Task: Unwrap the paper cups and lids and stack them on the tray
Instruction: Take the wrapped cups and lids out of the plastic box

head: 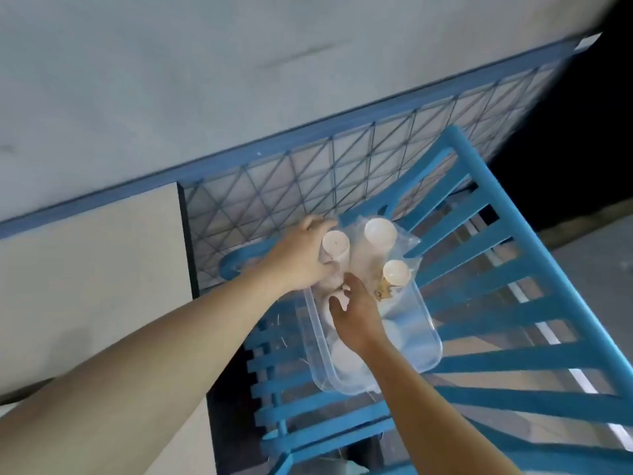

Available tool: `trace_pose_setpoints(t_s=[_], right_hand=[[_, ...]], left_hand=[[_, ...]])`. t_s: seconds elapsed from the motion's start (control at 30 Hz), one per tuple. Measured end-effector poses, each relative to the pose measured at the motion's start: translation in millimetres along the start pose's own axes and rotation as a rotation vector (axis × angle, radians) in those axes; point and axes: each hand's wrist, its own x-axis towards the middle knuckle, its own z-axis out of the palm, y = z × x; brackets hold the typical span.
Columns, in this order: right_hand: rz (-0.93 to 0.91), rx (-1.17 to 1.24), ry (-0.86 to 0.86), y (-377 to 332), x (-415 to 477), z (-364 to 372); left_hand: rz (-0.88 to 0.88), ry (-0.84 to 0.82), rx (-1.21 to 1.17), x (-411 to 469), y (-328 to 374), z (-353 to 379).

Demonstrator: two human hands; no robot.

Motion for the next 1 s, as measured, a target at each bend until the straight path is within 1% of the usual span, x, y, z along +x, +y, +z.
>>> trace_pose_setpoints(t_s=[0.07, 0.13, 0.27, 0.33, 0.53, 0.63, 0.73, 0.9, 1.0], right_hand=[[0.009, -0.022, 0.024, 7, 10, 8], [0.052, -0.037, 0.015, 14, 17, 13], [0.085, -0.05, -0.026, 29, 31, 19], [0.084, -0.062, -0.036, 35, 37, 23], [0.062, -0.134, -0.072, 35, 58, 33], [0.038, -0.216, -0.035, 32, 72, 37], [0.039, -0.25, 0.016, 29, 84, 40], [0.097, -0.105, 0.085, 25, 96, 56], [0.124, -0.109, 0.109, 22, 97, 59]], left_hand=[[0.008, -0.008, -0.027, 15, -1, 15], [-0.023, -0.031, -0.054, 23, -3, 29], [-0.027, 0.07, -0.103, 31, -6, 43], [-0.048, 0.091, -0.12, 33, -12, 45], [-0.06, 0.022, -0.132, 35, -40, 24], [-0.064, -0.016, -0.143, 39, -49, 16], [-0.044, -0.006, -0.152, 43, -49, 15], [0.007, 0.087, -0.206, 39, -46, 22], [0.004, 0.137, -0.224, 35, -47, 27]])
